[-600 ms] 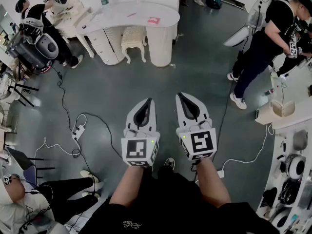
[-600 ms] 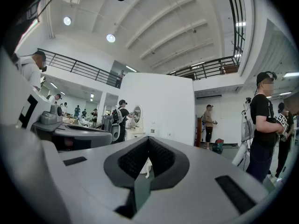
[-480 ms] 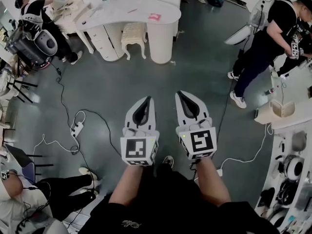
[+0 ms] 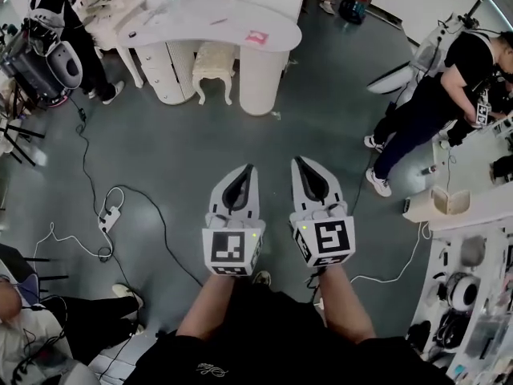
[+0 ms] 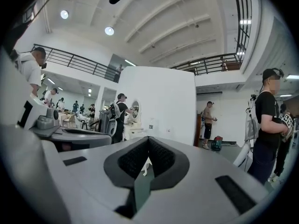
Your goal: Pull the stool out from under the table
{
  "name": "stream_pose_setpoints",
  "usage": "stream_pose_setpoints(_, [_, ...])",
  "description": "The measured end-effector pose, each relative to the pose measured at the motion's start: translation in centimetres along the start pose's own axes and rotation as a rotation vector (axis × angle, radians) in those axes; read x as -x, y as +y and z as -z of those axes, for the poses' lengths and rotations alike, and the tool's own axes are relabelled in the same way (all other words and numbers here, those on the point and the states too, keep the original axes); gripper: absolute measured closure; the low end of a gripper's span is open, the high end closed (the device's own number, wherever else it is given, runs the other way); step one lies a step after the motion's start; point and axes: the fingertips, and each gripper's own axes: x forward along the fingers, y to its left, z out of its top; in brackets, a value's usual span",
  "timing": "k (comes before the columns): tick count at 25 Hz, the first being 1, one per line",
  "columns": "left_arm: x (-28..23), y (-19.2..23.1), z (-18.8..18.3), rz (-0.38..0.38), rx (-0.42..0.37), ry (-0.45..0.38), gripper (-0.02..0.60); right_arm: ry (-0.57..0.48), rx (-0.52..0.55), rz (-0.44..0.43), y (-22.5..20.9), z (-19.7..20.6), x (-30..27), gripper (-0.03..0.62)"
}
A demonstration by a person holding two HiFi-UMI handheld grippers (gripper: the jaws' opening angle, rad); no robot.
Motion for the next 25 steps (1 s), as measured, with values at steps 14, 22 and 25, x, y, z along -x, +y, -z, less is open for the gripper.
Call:
stream_pose_setpoints(14, [-6.3,10.6,-1.4,0.067,0.053,-0.010,0.575,0.040,0.008,-0.045,4.0,-1.8,-13.5,0.588])
stream_pose_setpoints(22, [-9.4,16.9,-0.8,-0.027,0.062,0.003,0.575,0.053,-0.001,-0.111,4.5,-1.1,-20.2,0.588])
stream_pose_setpoints(25, [-12.2,19.8,-0.5,-0.081,0.044,0.009,0.575,0.028,-0.012,-0.148,3.6,-1.0,-24.1,0.588])
